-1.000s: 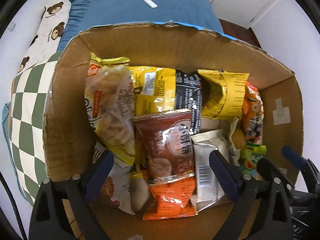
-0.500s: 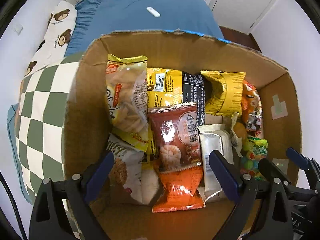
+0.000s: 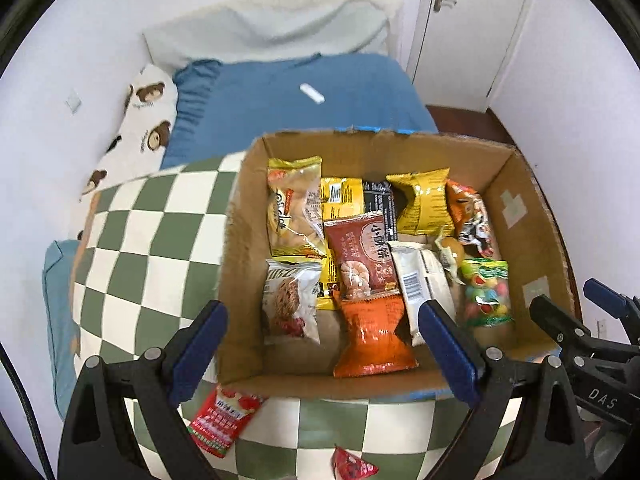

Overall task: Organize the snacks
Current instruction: 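Withdraw both grippers from the box toward the blanket, then grasp the red chocolate packet with the right gripper while the left grasps the red spicy strip packet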

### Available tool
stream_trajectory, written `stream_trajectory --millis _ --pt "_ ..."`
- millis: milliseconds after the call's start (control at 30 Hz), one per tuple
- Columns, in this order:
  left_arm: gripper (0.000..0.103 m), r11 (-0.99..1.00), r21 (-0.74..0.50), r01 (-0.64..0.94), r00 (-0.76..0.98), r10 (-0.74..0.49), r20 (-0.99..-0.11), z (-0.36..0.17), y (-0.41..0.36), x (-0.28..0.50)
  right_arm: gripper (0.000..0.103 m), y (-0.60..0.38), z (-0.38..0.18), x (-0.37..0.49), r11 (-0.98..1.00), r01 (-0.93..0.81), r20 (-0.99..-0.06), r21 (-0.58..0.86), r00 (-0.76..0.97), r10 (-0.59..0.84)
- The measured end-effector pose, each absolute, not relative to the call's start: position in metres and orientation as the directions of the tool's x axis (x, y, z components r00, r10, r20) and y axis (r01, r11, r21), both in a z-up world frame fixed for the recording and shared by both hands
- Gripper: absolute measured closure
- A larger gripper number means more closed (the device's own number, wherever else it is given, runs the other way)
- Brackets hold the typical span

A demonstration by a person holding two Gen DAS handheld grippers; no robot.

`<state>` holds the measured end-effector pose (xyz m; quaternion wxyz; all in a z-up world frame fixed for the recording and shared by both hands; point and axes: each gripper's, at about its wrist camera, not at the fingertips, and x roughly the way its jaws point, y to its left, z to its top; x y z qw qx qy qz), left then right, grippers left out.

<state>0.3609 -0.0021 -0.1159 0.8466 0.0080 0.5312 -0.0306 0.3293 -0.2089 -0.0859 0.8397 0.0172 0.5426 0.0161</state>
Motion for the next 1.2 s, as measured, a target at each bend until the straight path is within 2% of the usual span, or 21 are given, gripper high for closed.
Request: stream_trajectory --millis 433,700,833,1000,1033,1067,1100,1200 --pt "0.005 0.993 -0.068 0.095 0.559 -0.11 -0.822 -0.05 0.005 0.282 0.005 -0.205 -0.001 0.241 0.999 -0.035 -0.812 0.028 0.581 0.043" --pt "0.005 0.993 -0.064 0.098 0.593 -0.11 -0.797 -0.034 0.007 0.254 0.004 -0.201 0.027 0.203 0.996 -0.044 -0.778 0.073 0.623 0.084" --pt "0.005 0.996 -0.048 0.074 0.578 -0.082 -0.812 -0.045 0.017 0.247 0.004 -0.194 0.02 0.197 0.993 -0.068 -0.788 0.095 0.604 0.117" --pt "0.005 1.0 -0.003 0.007 0.513 -0.007 -0.859 -0.084 0.049 0.236 0.005 -0.178 -0.036 0.191 0.96 -0.115 -0.844 0.257 0.457 0.281" --pt "0.005 1.0 0.012 -0.012 0.49 0.017 -0.872 -0.096 0.059 0.233 0.012 -0.173 -0.053 0.19 0.952 -0.117 -0.855 0.284 0.418 0.307" --pt "0.005 0.999 0.025 -0.03 0.468 0.036 -0.883 -0.107 0.069 0.23 0.029 -0.166 -0.071 0.188 0.944 -0.123 -0.867 0.306 0.372 0.33" --pt "0.005 0.998 0.035 -0.044 0.446 0.051 -0.893 -0.117 0.077 0.228 0.036 -0.16 -0.088 0.187 0.939 -0.124 -0.878 0.321 0.333 0.344" --pt "0.005 0.993 0.072 -0.09 0.373 0.1 -0.922 -0.15 0.104 0.221 0.041 -0.139 -0.137 0.18 0.927 -0.123 -0.899 0.355 0.228 0.375"
